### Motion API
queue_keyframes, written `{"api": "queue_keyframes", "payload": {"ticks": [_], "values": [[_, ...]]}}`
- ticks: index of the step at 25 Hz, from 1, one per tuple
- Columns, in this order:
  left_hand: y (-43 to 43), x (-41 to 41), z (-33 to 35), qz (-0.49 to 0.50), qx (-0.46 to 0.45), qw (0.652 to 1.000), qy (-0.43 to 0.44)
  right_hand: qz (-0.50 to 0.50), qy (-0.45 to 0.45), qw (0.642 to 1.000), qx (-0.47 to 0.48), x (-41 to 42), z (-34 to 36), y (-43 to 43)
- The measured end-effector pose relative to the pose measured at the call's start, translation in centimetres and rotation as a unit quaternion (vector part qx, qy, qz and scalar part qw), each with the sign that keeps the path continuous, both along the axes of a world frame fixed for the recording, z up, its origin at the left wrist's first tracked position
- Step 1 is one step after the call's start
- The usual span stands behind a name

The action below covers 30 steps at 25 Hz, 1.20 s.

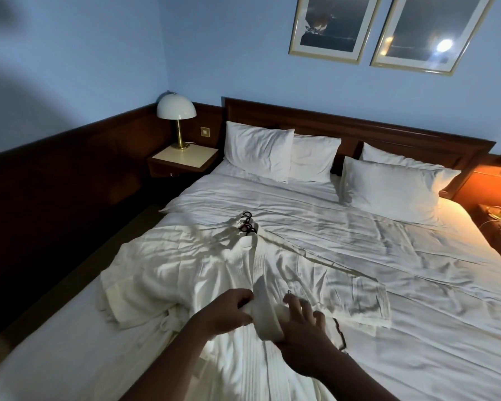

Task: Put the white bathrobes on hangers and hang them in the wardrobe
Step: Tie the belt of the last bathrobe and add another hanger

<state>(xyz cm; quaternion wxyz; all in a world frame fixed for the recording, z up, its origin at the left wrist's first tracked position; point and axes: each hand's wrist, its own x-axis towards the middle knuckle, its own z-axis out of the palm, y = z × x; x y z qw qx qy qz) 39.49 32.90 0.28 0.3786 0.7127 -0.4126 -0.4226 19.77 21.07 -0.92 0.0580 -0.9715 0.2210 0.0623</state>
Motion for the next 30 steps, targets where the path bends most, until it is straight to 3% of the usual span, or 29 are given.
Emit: {"api": "queue_keyframes", "payload": {"ticks": [2,4,8,12,15,18,20,22,24,25,27,28,29,30], "values": [[0.5,-0.1,-0.4,-0.014,-0.004,0.995,0.100,-0.046,-0.003,0.998,-0.039,0.5,-0.5,0.7],[1.0,-0.2,0.2,0.034,0.028,0.977,0.209,-0.068,-0.038,0.995,-0.055,1.1,-0.7,0.3],[0.4,0.9,-0.3,0.156,0.099,0.909,0.374,0.036,-0.077,0.995,-0.060,2.3,-0.2,-1.3],[-1.2,1.7,-1.1,0.200,0.030,0.845,0.495,0.091,-0.051,0.993,-0.060,4.0,1.3,-3.0],[-2.8,1.9,-0.9,0.192,-0.037,0.833,0.517,0.130,-0.055,0.989,-0.049,4.4,1.4,-5.0],[-4.3,3.0,-1.5,0.205,-0.054,0.882,0.421,0.157,-0.083,0.983,-0.037,5.6,1.5,-6.7],[-4.7,4.3,-3.3,0.246,-0.057,0.905,0.341,0.104,-0.088,0.988,0.074,5.8,0.1,-8.2],[-4.1,7.0,-7.4,0.388,-0.008,0.897,0.210,-0.013,-0.079,0.971,0.226,3.5,-4.8,-11.2],[-0.6,10.2,-13.3,0.530,0.120,0.831,0.115,-0.235,-0.101,0.893,0.370,-1.9,-10.2,-13.9],[0.9,10.7,-15.2,0.546,0.181,0.808,0.130,-0.323,-0.048,0.843,0.428,-5.0,-12.7,-14.6],[2.9,10.5,-17.3,0.544,0.194,0.786,0.219,-0.498,0.032,0.704,0.505,-8.1,-14.7,-14.5],[2.5,10.1,-17.8,0.552,0.168,0.761,0.297,-0.554,0.031,0.649,0.521,-8.3,-15.2,-14.5],[1.7,9.6,-17.9,0.548,0.154,0.744,0.349,-0.582,-0.007,0.614,0.533,-7.5,-14.8,-14.6],[1.0,9.5,-18.1,0.583,0.110,0.704,0.392,-0.600,-0.048,0.595,0.532,-6.6,-15.2,-15.1]]}}
